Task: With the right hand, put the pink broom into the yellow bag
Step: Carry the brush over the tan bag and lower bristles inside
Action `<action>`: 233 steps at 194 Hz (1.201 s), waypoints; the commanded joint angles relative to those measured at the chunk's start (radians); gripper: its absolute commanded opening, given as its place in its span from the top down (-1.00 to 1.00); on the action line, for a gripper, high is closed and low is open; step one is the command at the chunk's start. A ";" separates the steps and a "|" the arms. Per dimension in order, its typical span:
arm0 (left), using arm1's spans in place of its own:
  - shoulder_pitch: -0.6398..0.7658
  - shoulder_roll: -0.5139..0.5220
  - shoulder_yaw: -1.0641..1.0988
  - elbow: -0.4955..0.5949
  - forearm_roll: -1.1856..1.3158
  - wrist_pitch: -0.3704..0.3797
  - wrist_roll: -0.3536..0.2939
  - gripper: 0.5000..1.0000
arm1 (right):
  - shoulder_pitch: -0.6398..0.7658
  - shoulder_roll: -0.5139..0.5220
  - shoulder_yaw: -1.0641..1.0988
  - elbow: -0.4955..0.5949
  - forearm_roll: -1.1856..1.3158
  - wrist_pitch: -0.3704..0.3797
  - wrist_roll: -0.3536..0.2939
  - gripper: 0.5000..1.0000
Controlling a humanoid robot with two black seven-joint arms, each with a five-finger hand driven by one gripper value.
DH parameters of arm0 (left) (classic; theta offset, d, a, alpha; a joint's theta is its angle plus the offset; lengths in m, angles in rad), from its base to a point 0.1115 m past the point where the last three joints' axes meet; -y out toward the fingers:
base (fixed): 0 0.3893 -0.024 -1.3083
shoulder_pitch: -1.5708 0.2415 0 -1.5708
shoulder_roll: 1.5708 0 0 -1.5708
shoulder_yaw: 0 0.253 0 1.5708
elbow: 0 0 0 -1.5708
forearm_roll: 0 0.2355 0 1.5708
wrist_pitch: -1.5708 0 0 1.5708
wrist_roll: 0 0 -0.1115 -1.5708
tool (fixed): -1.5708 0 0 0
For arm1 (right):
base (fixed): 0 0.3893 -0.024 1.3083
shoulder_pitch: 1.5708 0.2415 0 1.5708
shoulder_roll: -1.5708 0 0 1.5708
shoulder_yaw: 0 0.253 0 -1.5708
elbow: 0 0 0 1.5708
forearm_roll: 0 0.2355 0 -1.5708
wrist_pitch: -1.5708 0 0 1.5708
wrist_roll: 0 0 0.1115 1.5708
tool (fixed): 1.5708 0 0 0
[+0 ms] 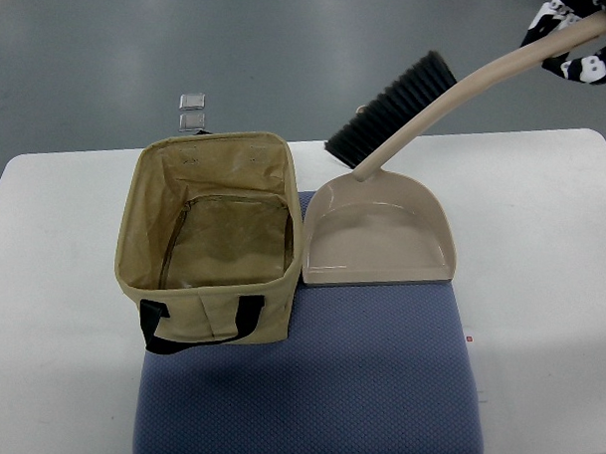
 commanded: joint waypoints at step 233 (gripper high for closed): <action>0.001 0.000 -0.004 0.002 0.000 0.000 0.000 -1.00 | 0.210 0.772 -0.324 -0.349 -0.406 0.020 -0.027 1.00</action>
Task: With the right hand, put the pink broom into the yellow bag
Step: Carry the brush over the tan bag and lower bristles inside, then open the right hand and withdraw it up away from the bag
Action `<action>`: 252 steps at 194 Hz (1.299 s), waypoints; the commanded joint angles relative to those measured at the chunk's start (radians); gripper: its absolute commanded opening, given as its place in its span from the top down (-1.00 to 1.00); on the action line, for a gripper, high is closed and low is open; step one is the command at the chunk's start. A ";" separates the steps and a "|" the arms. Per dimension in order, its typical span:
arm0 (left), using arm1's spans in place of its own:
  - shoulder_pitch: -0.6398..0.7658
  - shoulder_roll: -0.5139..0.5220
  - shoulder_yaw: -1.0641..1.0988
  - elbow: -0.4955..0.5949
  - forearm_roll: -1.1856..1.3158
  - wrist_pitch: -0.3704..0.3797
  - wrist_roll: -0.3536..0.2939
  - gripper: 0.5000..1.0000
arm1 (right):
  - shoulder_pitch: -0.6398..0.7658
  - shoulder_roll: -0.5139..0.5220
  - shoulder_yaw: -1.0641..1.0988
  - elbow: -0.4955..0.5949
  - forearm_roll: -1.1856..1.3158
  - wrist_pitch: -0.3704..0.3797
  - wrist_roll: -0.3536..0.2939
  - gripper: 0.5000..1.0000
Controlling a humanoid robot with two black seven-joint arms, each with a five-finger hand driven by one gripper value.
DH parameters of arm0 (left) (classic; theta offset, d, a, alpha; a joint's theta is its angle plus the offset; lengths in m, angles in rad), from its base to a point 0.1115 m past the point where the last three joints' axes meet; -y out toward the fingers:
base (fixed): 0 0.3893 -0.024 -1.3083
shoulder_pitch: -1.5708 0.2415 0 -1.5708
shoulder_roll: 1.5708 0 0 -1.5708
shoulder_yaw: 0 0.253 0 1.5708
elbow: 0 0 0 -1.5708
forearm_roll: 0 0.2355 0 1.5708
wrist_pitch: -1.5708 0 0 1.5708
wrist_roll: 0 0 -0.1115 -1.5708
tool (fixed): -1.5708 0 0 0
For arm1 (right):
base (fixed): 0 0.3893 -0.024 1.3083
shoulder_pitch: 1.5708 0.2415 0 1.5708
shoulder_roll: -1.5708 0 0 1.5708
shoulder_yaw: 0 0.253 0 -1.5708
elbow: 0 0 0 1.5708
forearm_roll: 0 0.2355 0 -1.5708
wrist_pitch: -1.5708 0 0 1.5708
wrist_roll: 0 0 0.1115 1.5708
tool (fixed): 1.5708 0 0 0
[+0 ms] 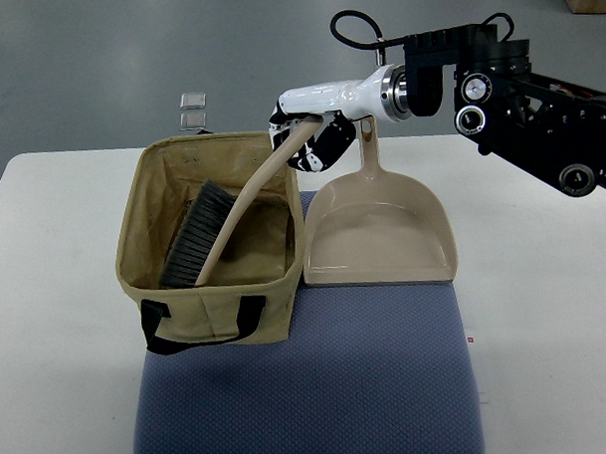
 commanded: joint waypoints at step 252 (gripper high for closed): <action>-0.001 0.000 -0.002 -0.002 0.000 0.000 0.000 -1.00 | -0.221 -0.038 0.698 -0.168 0.328 -0.126 0.015 -0.71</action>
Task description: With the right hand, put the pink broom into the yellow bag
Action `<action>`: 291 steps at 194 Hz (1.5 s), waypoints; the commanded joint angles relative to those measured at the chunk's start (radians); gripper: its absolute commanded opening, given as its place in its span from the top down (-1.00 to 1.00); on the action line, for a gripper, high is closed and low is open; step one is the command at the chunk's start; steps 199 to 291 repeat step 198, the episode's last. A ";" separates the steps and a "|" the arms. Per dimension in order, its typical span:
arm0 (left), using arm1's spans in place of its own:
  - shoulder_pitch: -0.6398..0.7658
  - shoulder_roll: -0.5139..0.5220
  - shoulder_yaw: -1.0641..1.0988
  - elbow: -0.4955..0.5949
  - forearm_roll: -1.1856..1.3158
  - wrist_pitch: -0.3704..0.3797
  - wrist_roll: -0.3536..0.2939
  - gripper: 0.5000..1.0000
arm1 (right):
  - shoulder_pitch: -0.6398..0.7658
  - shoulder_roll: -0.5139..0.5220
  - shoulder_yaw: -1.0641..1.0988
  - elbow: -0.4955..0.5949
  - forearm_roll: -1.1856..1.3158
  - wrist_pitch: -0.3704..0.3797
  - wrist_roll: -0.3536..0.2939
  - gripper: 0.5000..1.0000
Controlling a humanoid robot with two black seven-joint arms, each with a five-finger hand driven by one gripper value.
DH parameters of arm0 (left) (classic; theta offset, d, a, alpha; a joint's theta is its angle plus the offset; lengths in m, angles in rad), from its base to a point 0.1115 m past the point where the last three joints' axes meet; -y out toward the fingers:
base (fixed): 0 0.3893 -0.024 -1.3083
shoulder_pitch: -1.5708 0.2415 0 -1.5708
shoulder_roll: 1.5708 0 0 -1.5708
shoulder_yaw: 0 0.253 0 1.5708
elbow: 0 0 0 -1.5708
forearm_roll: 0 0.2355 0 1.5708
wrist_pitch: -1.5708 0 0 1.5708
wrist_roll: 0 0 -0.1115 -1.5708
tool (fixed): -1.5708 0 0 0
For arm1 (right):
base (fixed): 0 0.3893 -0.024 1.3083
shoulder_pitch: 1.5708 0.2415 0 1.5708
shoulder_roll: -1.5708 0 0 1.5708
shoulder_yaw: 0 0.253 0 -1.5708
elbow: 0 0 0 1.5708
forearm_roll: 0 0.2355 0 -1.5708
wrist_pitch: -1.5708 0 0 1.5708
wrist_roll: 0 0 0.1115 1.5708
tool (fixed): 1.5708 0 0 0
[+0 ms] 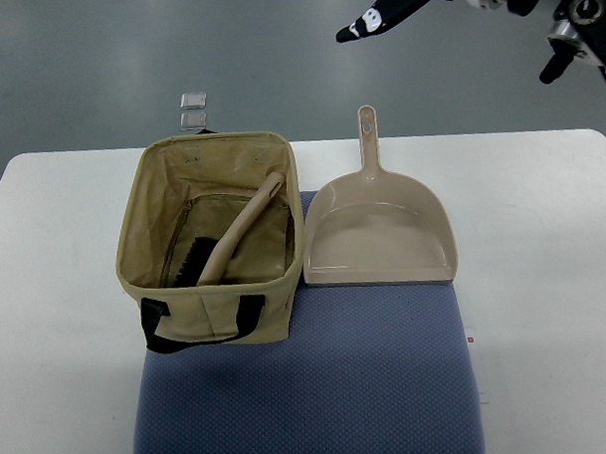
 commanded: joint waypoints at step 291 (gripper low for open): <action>0.001 0.000 0.002 -0.002 0.001 0.002 0.005 -1.00 | -0.536 0.232 0.239 -0.088 0.912 -0.317 0.235 -0.71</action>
